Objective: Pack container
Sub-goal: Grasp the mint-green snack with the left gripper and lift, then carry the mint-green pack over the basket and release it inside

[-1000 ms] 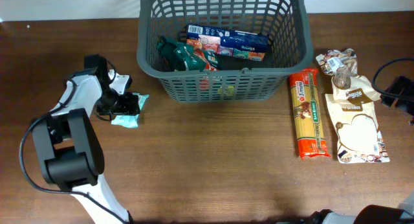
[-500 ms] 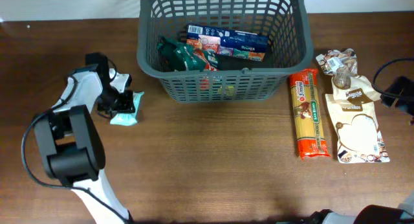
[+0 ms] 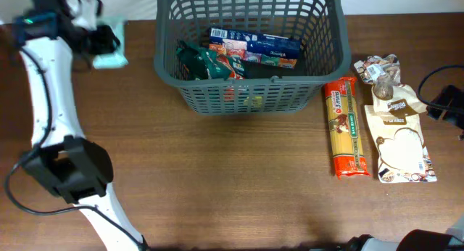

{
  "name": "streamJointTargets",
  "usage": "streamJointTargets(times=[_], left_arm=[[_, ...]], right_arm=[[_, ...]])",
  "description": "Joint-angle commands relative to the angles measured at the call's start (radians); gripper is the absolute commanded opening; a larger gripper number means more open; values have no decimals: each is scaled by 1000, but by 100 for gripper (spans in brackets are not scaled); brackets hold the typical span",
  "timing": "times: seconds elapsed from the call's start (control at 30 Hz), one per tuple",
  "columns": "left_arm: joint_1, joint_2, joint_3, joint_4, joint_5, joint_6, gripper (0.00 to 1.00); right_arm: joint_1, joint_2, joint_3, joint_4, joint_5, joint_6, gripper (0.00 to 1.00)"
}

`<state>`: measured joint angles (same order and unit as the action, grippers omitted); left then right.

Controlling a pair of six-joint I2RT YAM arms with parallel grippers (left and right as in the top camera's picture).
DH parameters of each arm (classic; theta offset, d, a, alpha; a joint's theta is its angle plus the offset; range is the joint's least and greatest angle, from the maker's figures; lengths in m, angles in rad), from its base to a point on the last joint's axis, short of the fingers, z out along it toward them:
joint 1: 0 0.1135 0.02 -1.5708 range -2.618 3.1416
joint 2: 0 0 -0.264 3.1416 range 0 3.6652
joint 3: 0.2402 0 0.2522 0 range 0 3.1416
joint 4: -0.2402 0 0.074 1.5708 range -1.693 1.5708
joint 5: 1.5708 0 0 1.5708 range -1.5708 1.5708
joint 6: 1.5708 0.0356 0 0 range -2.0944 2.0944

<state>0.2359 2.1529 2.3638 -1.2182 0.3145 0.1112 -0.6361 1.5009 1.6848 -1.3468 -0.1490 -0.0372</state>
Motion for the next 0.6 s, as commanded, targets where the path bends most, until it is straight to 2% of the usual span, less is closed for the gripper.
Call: streamJointTargets(times=[0.0,0.17,0.27,0.57], left_arm=[[-14,-21,168,-33,36,-8,34],[-83,-22,365,-55,160,130,30],[-154,-22,430,-55,179,241,28],[-441,-14,425,-91,174,688,17]], right_arm=[[-6,-8,5,0,-9,2,99],[-6,-8,5,0,-9,2,99],[-6,-8,5,0,-9,2,99],[-6,-8,5,0,-9,2,99]])
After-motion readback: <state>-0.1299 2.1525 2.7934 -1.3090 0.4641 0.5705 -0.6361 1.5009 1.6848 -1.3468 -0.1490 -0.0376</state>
